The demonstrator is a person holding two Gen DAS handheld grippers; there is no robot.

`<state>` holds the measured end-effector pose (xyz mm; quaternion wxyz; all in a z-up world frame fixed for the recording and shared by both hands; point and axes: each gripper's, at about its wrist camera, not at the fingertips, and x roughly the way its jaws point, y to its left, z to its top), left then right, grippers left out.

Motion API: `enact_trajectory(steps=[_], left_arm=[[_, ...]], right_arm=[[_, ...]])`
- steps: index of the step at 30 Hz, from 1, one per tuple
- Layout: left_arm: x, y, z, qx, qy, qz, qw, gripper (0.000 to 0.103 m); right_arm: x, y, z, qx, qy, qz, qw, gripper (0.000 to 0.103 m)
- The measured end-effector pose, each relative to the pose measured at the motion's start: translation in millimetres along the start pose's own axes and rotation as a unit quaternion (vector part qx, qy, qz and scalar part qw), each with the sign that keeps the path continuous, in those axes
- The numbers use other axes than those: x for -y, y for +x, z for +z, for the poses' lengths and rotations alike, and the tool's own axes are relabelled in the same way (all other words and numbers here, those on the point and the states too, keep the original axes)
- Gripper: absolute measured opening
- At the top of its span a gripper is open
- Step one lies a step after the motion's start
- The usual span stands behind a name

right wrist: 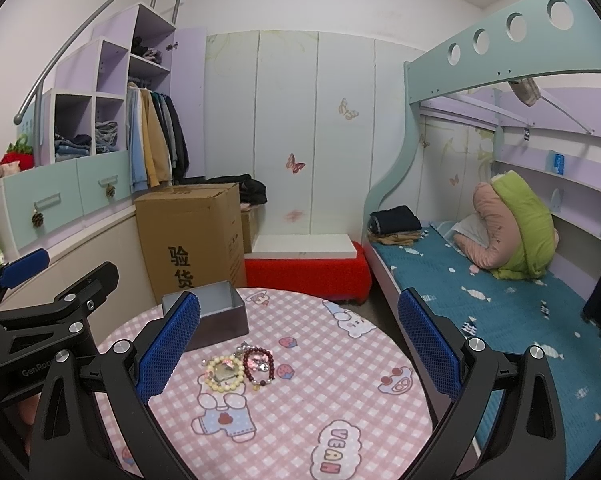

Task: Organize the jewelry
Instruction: 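Move the left tool toward the cream bead bracelet and close on it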

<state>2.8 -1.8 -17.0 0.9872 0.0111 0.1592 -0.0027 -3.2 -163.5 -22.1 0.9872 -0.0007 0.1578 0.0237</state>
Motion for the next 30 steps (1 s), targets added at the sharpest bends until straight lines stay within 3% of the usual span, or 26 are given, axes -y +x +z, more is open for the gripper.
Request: enact_trajectory(steps=[6, 12, 15, 19, 22, 26, 30], left_arm=[[-3.3, 12.5, -9.0, -0.02, 0.019, 0.009, 0.9996, 0.097], [-10.7, 42.7, -28.8, -0.071, 0.046, 0.034, 0.9958, 0.097], [-16.9, 64.4, -46.1, -0.118, 0.055, 0.039, 0.9907, 0.097], [-37.7, 94.8, -74.7, -0.193, -0.001, 0.006, 0.9812, 0.096], [-38.0, 114.8, -92.5, -0.238, -0.008, 0.012, 0.971, 0.095], [-23.1, 136.3, -108.1, -0.276, 0.008, 0.01, 0.9611, 0.095], [-16.6, 157.0, -113.5, -0.301, -0.013, -0.006, 0.9534, 0.095]], right_arm=[[-6.5, 20.3, -16.2, -0.015, 0.005, 0.002, 1.0, 0.096], [-0.6, 53.1, -36.9, -0.064, 0.014, 0.004, 0.998, 0.096], [4.4, 68.9, -48.9, -0.089, 0.017, 0.005, 0.996, 0.096], [14.8, 90.6, -62.5, -0.122, 0.022, 0.004, 0.992, 0.096], [20.7, 108.7, -73.9, -0.146, 0.023, 0.003, 0.989, 0.096], [27.8, 132.3, -91.6, -0.179, 0.024, 0.007, 0.984, 0.096], [36.0, 151.1, -104.5, -0.2, 0.03, 0.009, 0.979, 0.096]])
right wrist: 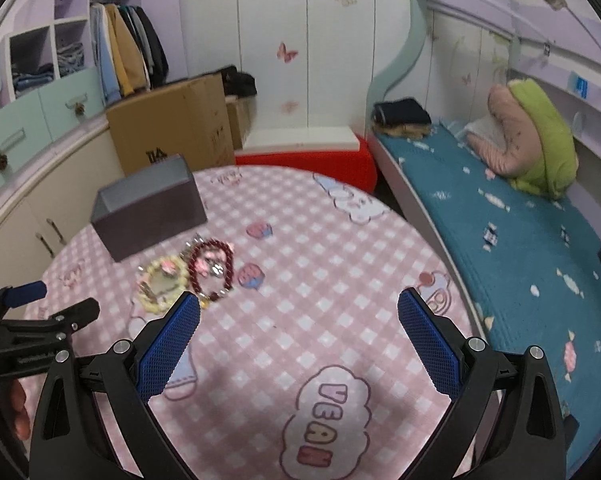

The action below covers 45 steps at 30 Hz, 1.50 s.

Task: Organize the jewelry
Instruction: 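Move the left tool toward the cream bead bracelet and close on it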

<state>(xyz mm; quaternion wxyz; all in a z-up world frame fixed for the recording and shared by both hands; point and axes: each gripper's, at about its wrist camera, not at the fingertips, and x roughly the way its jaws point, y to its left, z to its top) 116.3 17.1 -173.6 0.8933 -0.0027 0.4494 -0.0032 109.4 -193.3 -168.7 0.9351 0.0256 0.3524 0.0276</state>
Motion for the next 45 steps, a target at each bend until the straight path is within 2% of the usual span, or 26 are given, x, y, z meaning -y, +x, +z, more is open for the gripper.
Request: enact_trajectory(steps=[6, 11, 14, 17, 32, 35, 37, 40, 42, 44, 45], left_arm=[[0.1, 19.7, 7.9, -0.014, -0.019, 0.003, 0.9997, 0.095], [-4.5, 30.9, 15.1, -0.019, -0.028, 0.011, 0.9994, 0.095], [-9.7, 37.4, 18.3, -0.025, -0.035, 0.009, 0.999, 0.088], [-17.1, 44.7, 22.3, -0.029, -0.05, 0.007, 0.9983, 0.088], [-5.8, 79.4, 41.4, -0.055, -0.017, 0.001, 0.9983, 0.087], [-0.7, 80.2, 40.9, -0.052, -0.002, 0.013, 0.9986, 0.086], [-0.8, 79.1, 41.9, -0.051, -0.002, 0.009, 0.9987, 0.08], [3.9, 75.8, 42.4, -0.046, 0.007, 0.006, 0.9989, 0.058], [5.7, 73.1, 40.8, -0.044, 0.009, 0.005, 0.999, 0.05], [2.5, 69.7, 38.1, -0.041, 0.01, 0.004, 0.9991, 0.036], [0.1, 67.8, 36.9, -0.039, 0.008, 0.006, 0.9992, 0.022]], right_arm=[[10.7, 26.7, -1.0, -0.019, 0.006, 0.01, 1.0, 0.096], [3.4, 50.7, 4.0, -0.034, -0.007, 0.022, 0.999, 0.096], [-2.6, 60.2, 8.4, -0.038, -0.014, 0.027, 0.999, 0.096], [-4.7, 67.4, 10.6, -0.042, -0.013, 0.03, 0.999, 0.096], [-9.2, 93.0, 27.0, -0.049, -0.013, 0.041, 0.998, 0.096], [-9.0, 99.3, 27.6, -0.054, -0.013, 0.042, 0.998, 0.096], [-7.7, 102.6, 26.8, -0.057, -0.012, 0.043, 0.997, 0.096], [-8.4, 105.8, 27.5, -0.059, -0.012, 0.046, 0.997, 0.096], [-8.2, 106.5, 27.4, -0.058, -0.011, 0.048, 0.997, 0.096], [-8.1, 107.6, 28.1, -0.058, -0.011, 0.05, 0.997, 0.096], [-8.3, 108.2, 28.0, -0.058, -0.011, 0.05, 0.997, 0.096]])
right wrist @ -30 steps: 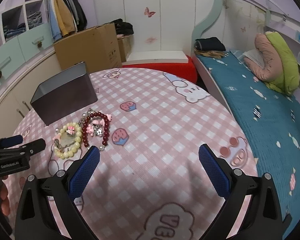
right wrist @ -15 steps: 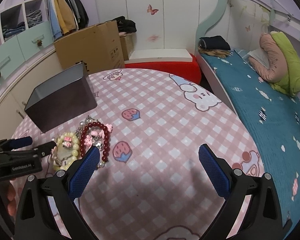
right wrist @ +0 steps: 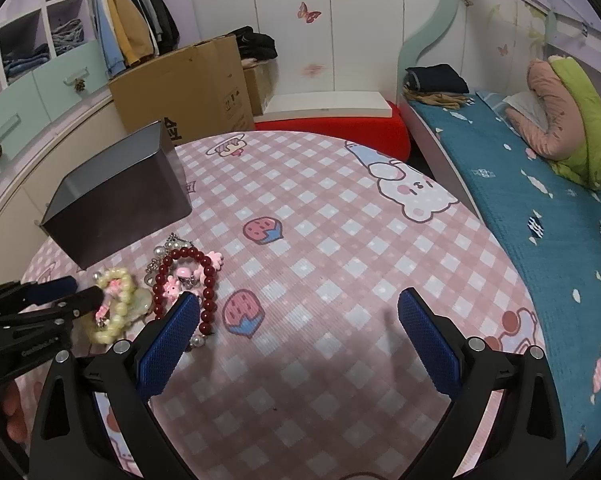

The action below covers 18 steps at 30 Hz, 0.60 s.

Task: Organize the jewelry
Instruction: 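Move the left tool toward the cream bead bracelet and close on it, then lift the cream bracelet with the left tool while the right tool grasps the red bracelet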

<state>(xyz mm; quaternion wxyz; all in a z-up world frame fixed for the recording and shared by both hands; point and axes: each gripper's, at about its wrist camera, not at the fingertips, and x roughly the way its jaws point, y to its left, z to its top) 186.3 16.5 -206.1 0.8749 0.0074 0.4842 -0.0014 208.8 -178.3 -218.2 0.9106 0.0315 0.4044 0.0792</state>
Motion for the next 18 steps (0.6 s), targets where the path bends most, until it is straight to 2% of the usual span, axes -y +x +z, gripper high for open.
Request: enact_trajectory(steps=[1, 5, 8, 13, 18], left_arm=[[-2.8, -1.3, -1.3, 0.001, -0.001, 0.003, 1.0, 0.009], [-12.7, -3.7, -5.5, 0.003, -0.009, -0.019, 0.9998, 0.008], [-23.0, -7.9, -9.2, 0.006, -0.03, -0.06, 0.9977, 0.008], [-27.6, -33.3, -9.9, 0.039, -0.026, -0.103, 0.9935, 0.008], [-31.9, -57.7, -10.7, 0.059, -0.026, -0.126, 0.9899, 0.008]], right_arm=[[-0.2, 0.2, -0.1, 0.0, 0.0, 0.0, 1.0, 0.096], [-0.8, 2.2, -0.3, -0.004, 0.0, 0.004, 1.0, 0.096], [-2.6, 4.8, -2.2, -0.008, -0.002, 0.005, 1.0, 0.096], [-6.2, 8.0, -3.2, -0.014, -0.005, 0.005, 1.0, 0.096], [-21.0, 14.0, -4.5, -0.024, -0.026, 0.012, 0.999, 0.096]])
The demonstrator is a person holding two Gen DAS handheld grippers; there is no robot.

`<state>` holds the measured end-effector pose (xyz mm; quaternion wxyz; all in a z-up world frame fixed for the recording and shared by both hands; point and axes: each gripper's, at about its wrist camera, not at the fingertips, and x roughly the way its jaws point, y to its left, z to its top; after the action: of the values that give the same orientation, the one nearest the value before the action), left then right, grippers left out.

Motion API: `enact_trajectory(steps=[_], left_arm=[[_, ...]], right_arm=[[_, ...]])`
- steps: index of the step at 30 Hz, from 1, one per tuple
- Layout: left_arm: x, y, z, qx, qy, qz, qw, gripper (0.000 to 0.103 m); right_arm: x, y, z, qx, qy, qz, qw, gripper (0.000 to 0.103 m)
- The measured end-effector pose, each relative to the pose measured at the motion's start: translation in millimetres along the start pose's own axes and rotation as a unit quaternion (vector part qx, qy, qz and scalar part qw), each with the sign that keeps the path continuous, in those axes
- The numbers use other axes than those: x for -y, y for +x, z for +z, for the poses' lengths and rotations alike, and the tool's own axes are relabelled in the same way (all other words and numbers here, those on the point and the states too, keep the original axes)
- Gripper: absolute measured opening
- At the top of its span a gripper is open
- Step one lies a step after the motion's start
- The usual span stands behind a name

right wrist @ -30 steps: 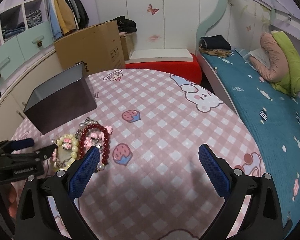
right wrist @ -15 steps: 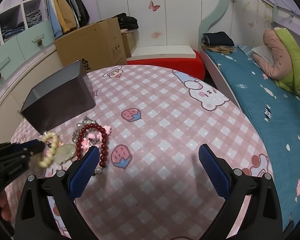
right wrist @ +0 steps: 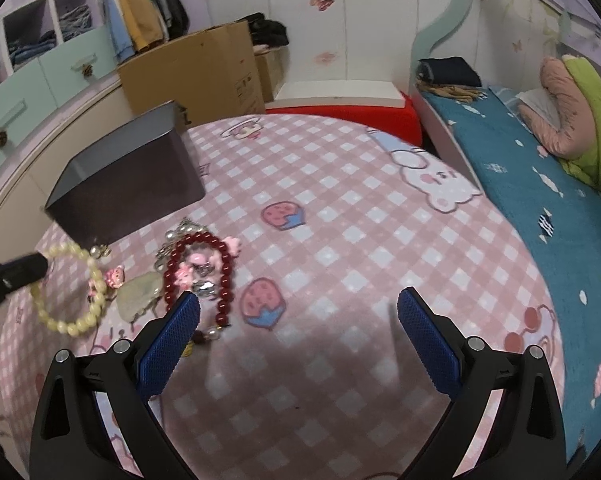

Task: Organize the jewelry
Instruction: 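Lift the cream bracelet with the left tool while the right tool grasps the red bracelet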

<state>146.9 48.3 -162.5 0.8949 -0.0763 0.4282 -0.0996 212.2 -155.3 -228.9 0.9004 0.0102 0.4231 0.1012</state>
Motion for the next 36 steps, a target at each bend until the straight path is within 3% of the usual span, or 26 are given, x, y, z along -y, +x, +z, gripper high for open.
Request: enact_trajectory(steps=[3, 6, 14, 16, 18, 22, 26, 36], left_arm=[[0.2, -6.7, 0.5, 0.003, 0.001, -0.009, 1.0, 0.008], [-0.4, -13.2, 0.2, 0.005, 0.004, -0.017, 0.9998, 0.008], [-2.1, -24.1, -2.0, 0.013, 0.013, -0.021, 0.9996, 0.008], [-2.1, -24.8, -1.7, 0.011, 0.012, -0.023, 0.9996, 0.008], [-1.1, -27.4, -1.4, 0.012, 0.011, -0.028, 0.9995, 0.008], [0.2, -33.8, 1.5, 0.013, 0.013, -0.045, 0.9988, 0.008], [5.1, -43.1, 6.0, 0.019, 0.019, -0.065, 0.9976, 0.008], [17.2, -71.6, 38.3, 0.048, 0.043, -0.112, 0.9916, 0.008]], right_arm=[[-11.5, 4.7, -2.2, -0.009, -0.017, 0.003, 1.0, 0.096], [-20.3, 7.7, -3.5, -0.016, -0.037, -0.012, 0.999, 0.058], [-27.0, 6.2, -3.6, -0.021, -0.051, 0.002, 0.998, 0.038], [-28.0, 4.7, -4.4, -0.025, -0.051, 0.013, 0.998, 0.017], [-31.5, 1.5, -7.5, -0.027, -0.052, 0.02, 0.998, 0.009], [-30.0, -10.3, -11.8, -0.027, -0.039, 0.037, 0.998, 0.008], [-28.5, -42.7, -8.7, 0.003, -0.031, 0.043, 0.999, 0.008], [-37.9, -97.6, 29.2, 0.064, -0.045, 0.057, 0.995, 0.008]])
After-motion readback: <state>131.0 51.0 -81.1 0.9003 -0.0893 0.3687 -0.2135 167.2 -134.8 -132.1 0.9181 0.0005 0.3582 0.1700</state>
